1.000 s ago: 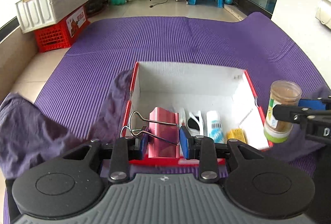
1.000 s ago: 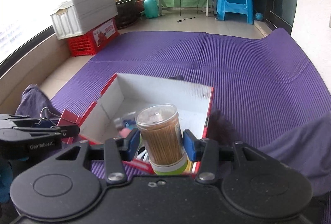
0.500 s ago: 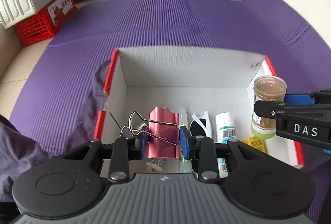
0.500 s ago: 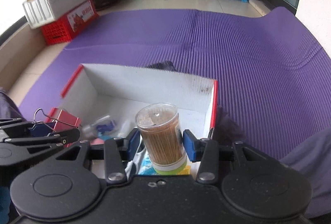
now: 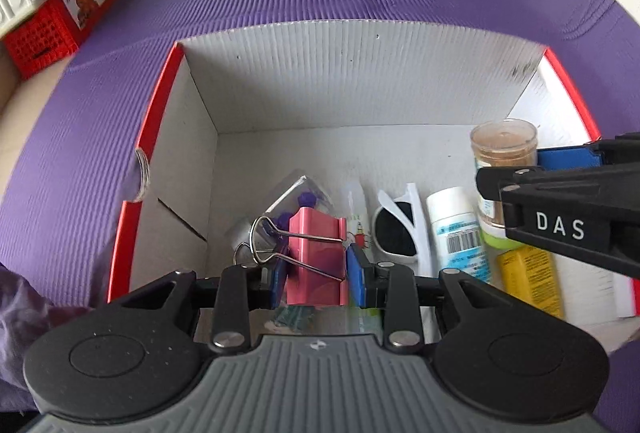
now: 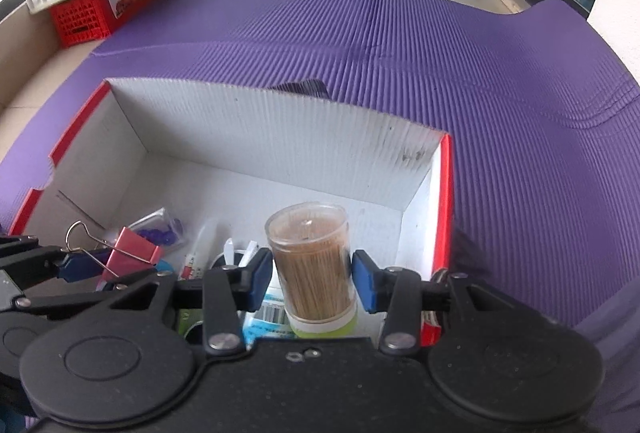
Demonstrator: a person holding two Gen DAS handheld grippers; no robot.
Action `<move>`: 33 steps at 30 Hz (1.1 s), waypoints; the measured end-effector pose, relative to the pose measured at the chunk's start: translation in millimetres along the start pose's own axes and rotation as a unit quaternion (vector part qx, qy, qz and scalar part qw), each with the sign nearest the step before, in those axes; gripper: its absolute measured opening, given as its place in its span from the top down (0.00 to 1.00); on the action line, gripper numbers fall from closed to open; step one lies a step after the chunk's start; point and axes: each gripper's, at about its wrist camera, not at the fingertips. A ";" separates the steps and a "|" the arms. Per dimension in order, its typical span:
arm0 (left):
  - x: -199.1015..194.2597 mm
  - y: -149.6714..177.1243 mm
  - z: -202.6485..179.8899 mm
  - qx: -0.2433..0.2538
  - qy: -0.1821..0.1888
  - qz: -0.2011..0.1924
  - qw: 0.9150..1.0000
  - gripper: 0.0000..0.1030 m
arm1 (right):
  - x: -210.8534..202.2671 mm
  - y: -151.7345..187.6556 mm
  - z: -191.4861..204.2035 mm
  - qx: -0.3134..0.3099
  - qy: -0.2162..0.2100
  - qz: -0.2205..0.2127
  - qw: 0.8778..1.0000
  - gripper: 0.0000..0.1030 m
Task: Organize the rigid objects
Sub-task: 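Open both tools to release the clip and jar into the shoebox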
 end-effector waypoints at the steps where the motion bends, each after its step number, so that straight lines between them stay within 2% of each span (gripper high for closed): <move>1: 1.1 -0.4 -1.6 0.008 -0.005 -0.002 1.000 0.70 | 1.3 1.0 -0.2 0.001 0.001 0.002 1.000 0.59; 7: 5.5 -0.5 -9.4 0.029 -0.023 -0.002 0.999 0.70 | -0.5 2.5 -3.5 0.011 0.001 -0.003 1.000 0.57; 11: 9.4 1.0 -10.2 0.023 -0.023 0.006 0.999 0.68 | -6.2 2.7 -6.6 0.013 0.004 -0.011 1.000 0.48; 13: 9.3 3.5 -11.0 0.010 -0.012 0.014 1.000 0.60 | -9.5 3.6 -8.1 0.016 0.001 -0.013 1.000 0.44; 15: 6.9 6.0 -10.4 0.003 -0.012 0.015 1.000 0.57 | -13.0 6.0 -9.4 0.016 0.000 -0.017 1.000 0.40; 17: 2.8 8.5 -9.3 -0.002 -0.011 0.014 1.000 0.47 | -17.0 7.5 -9.2 0.016 -0.001 -0.018 1.000 0.39; 19: -3.7 10.1 -6.4 -0.007 -0.009 0.008 1.000 0.42 | -21.1 8.2 -10.1 0.018 -0.005 -0.019 1.000 0.39; 24: -25.1 10.7 -1.1 -0.027 -0.002 0.002 1.000 0.41 | -36.6 11.9 -9.0 0.015 -0.011 -0.026 0.999 0.38; 26: -36.1 11.9 1.0 -0.035 -0.002 -0.002 0.999 0.36 | -45.2 13.6 -8.0 0.016 -0.013 -0.031 0.999 0.38; 33: -76.1 18.4 7.8 -0.048 0.003 -0.024 0.999 0.35 | -81.9 21.2 -2.5 0.012 -0.024 -0.053 0.998 0.35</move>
Point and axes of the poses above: each gripper's, at about its wrist camera, not at the fingertips, and x roughly the way its jaws point, z to its left, y to its underside, and after that the axes turned 6 degrees about -x, right-handed
